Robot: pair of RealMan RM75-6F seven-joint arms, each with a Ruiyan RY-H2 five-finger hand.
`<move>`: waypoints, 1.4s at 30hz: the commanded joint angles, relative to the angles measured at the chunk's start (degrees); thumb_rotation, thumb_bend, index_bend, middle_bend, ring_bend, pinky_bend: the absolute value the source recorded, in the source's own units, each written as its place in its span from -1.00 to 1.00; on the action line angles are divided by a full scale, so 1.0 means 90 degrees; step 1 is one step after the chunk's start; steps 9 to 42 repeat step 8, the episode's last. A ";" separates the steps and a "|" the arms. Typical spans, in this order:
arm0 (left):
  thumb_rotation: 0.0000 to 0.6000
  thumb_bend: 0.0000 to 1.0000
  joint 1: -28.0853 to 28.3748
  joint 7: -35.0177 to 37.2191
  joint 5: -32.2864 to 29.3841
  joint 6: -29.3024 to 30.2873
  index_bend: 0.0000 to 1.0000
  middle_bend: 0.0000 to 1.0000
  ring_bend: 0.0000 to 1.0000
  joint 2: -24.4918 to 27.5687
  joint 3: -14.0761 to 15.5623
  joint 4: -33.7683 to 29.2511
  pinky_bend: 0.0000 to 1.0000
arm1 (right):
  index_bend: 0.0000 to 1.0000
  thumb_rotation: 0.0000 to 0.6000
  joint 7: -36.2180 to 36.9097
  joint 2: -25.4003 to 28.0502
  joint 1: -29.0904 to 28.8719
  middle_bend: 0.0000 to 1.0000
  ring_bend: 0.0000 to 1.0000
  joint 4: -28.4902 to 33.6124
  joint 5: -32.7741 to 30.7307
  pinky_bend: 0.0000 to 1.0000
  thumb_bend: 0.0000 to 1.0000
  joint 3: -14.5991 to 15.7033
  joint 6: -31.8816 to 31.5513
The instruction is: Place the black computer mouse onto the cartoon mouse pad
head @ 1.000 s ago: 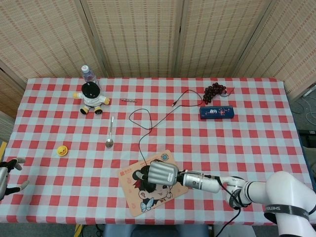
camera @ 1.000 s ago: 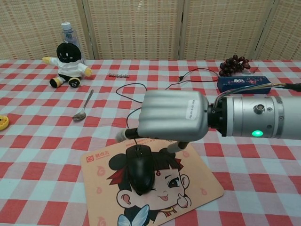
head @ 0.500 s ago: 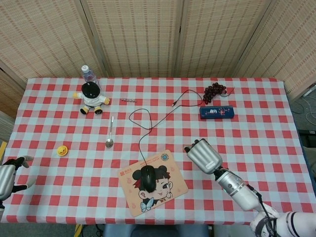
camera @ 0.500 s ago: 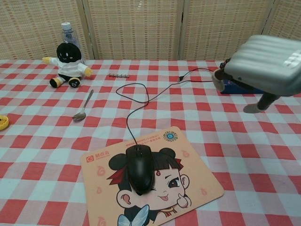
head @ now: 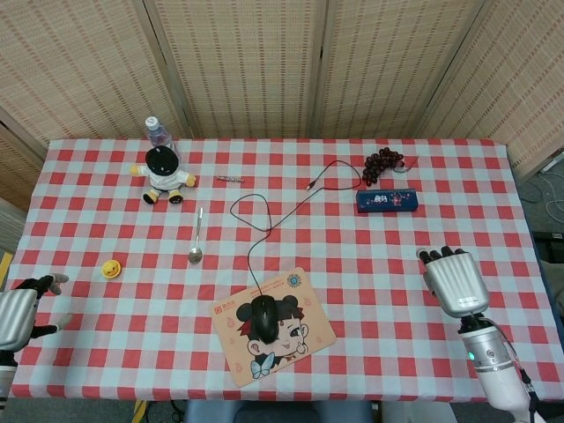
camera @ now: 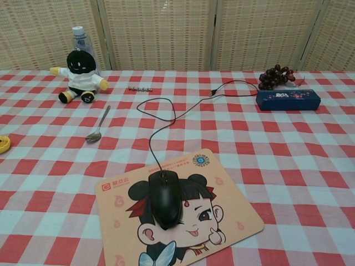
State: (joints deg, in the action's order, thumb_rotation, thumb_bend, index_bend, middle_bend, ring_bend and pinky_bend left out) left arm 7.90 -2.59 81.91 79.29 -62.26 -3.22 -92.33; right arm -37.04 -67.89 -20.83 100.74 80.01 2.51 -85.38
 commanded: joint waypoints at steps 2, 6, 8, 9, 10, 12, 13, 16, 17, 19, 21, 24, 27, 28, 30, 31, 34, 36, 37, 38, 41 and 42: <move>1.00 -0.82 -0.0020 -0.0033 0.0097 0.0100 -0.16 -0.06 -0.19 -0.0068 0.0024 0.0046 0.28 | -0.18 1.00 0.0842 0.0116 0.0527 0.28 0.09 -0.0462 0.0110 0.42 -0.38 0.0049 -0.0409; 1.00 -0.82 -0.0033 -0.0020 0.0184 0.0190 -0.15 -0.06 -0.19 -0.0164 0.0038 0.0111 0.28 | -0.18 1.00 0.1557 0.0156 0.0797 0.28 0.09 -0.0770 0.0065 0.42 -0.38 -0.0051 -0.0552; 1.00 -0.82 -0.0015 -0.0051 0.0207 0.0191 -0.15 -0.06 -0.19 -0.0214 0.0039 0.0161 0.28 | -0.18 1.00 0.1698 0.0245 0.0850 0.27 0.08 -0.0783 0.0140 0.42 -0.38 -0.0107 -0.0605; 1.00 -0.82 -0.0015 -0.0051 0.0207 0.0191 -0.15 -0.06 -0.19 -0.0214 0.0039 0.0161 0.28 | -0.18 1.00 0.1698 0.0245 0.0850 0.27 0.08 -0.0783 0.0140 0.42 -0.38 -0.0107 -0.0605; 1.00 -0.82 -0.0015 -0.0051 0.0207 0.0191 -0.15 -0.06 -0.19 -0.0214 0.0039 0.0161 0.28 | -0.18 1.00 0.1698 0.0245 0.0850 0.27 0.08 -0.0783 0.0140 0.42 -0.38 -0.0107 -0.0605; 1.00 -0.82 -0.0015 -0.0051 0.0207 0.0191 -0.15 -0.06 -0.19 -0.0214 0.0039 0.0161 0.28 | -0.18 1.00 0.1698 0.0245 0.0850 0.27 0.08 -0.0783 0.0140 0.42 -0.38 -0.0107 -0.0605; 1.00 -0.82 -0.0015 -0.0051 0.0207 0.0191 -0.15 -0.06 -0.19 -0.0214 0.0039 0.0161 0.28 | -0.18 1.00 0.1698 0.0245 0.0850 0.27 0.08 -0.0783 0.0140 0.42 -0.38 -0.0107 -0.0605; 1.00 -0.82 -0.0015 -0.0051 0.0207 0.0191 -0.15 -0.06 -0.19 -0.0214 0.0039 0.0161 0.28 | -0.18 1.00 0.1698 0.0245 0.0850 0.27 0.08 -0.0783 0.0140 0.42 -0.38 -0.0107 -0.0605; 1.00 -0.82 -0.0015 -0.0051 0.0207 0.0191 -0.15 -0.06 -0.19 -0.0214 0.0039 0.0161 0.28 | -0.18 1.00 0.1698 0.0245 0.0850 0.27 0.08 -0.0783 0.0140 0.42 -0.38 -0.0107 -0.0605; 1.00 -0.82 -0.0015 -0.0051 0.0207 0.0191 -0.15 -0.06 -0.19 -0.0214 0.0039 0.0161 0.28 | -0.18 1.00 0.1698 0.0245 0.0850 0.27 0.08 -0.0783 0.0140 0.42 -0.38 -0.0107 -0.0605; 1.00 -0.82 -0.0015 -0.0051 0.0207 0.0191 -0.15 -0.06 -0.19 -0.0214 0.0039 0.0161 0.28 | -0.18 1.00 0.1698 0.0245 0.0850 0.27 0.08 -0.0783 0.0140 0.42 -0.38 -0.0107 -0.0605; 1.00 -0.82 -0.0015 -0.0051 0.0207 0.0191 -0.15 -0.06 -0.19 -0.0214 0.0039 0.0161 0.28 | -0.18 1.00 0.1698 0.0245 0.0850 0.27 0.08 -0.0783 0.0140 0.42 -0.38 -0.0107 -0.0605; 1.00 -0.82 -0.0015 -0.0051 0.0207 0.0191 -0.15 -0.06 -0.19 -0.0214 0.0039 0.0161 0.28 | -0.18 1.00 0.1698 0.0245 0.0850 0.27 0.08 -0.0783 0.0140 0.42 -0.38 -0.0107 -0.0605; 1.00 -0.82 -0.0015 -0.0051 0.0207 0.0191 -0.15 -0.06 -0.19 -0.0214 0.0039 0.0161 0.28 | -0.18 1.00 0.1698 0.0245 0.0850 0.27 0.08 -0.0783 0.0140 0.42 -0.38 -0.0107 -0.0605; 1.00 -0.82 -0.0015 -0.0051 0.0207 0.0191 -0.15 -0.06 -0.19 -0.0214 0.0039 0.0161 0.28 | -0.18 1.00 0.1698 0.0245 0.0850 0.27 0.08 -0.0783 0.0140 0.42 -0.38 -0.0107 -0.0605; 1.00 -0.82 -0.0015 -0.0051 0.0207 0.0191 -0.15 -0.06 -0.19 -0.0214 0.0039 0.0161 0.28 | -0.18 1.00 0.1698 0.0245 0.0850 0.27 0.08 -0.0783 0.0140 0.42 -0.38 -0.0107 -0.0605; 1.00 -0.82 -0.0015 -0.0051 0.0207 0.0191 -0.15 -0.06 -0.19 -0.0214 0.0039 0.0161 0.28 | -0.18 1.00 0.1698 0.0245 0.0850 0.27 0.08 -0.0783 0.0140 0.42 -0.38 -0.0107 -0.0605; 1.00 -0.82 -0.0015 -0.0051 0.0207 0.0191 -0.15 -0.06 -0.19 -0.0214 0.0039 0.0161 0.28 | -0.18 1.00 0.1698 0.0245 0.0850 0.27 0.08 -0.0783 0.0140 0.42 -0.38 -0.0107 -0.0605; 1.00 -0.82 -0.0015 -0.0051 0.0207 0.0191 -0.15 -0.06 -0.19 -0.0214 0.0039 0.0161 0.28 | -0.18 1.00 0.1698 0.0245 0.0850 0.27 0.08 -0.0783 0.0140 0.42 -0.38 -0.0107 -0.0605; 1.00 -0.82 -0.0015 -0.0051 0.0207 0.0191 -0.15 -0.06 -0.19 -0.0214 0.0039 0.0161 0.28 | -0.18 1.00 0.1698 0.0245 0.0850 0.27 0.08 -0.0783 0.0140 0.42 -0.38 -0.0107 -0.0605; 1.00 -0.82 -0.0015 -0.0051 0.0207 0.0191 -0.15 -0.06 -0.19 -0.0214 0.0039 0.0161 0.28 | -0.18 1.00 0.1698 0.0245 0.0850 0.27 0.08 -0.0783 0.0140 0.42 -0.38 -0.0107 -0.0605; 1.00 -0.82 -0.0015 -0.0051 0.0207 0.0191 -0.15 -0.06 -0.19 -0.0214 0.0039 0.0161 0.28 | -0.18 1.00 0.1698 0.0245 0.0850 0.27 0.08 -0.0783 0.0140 0.42 -0.38 -0.0107 -0.0605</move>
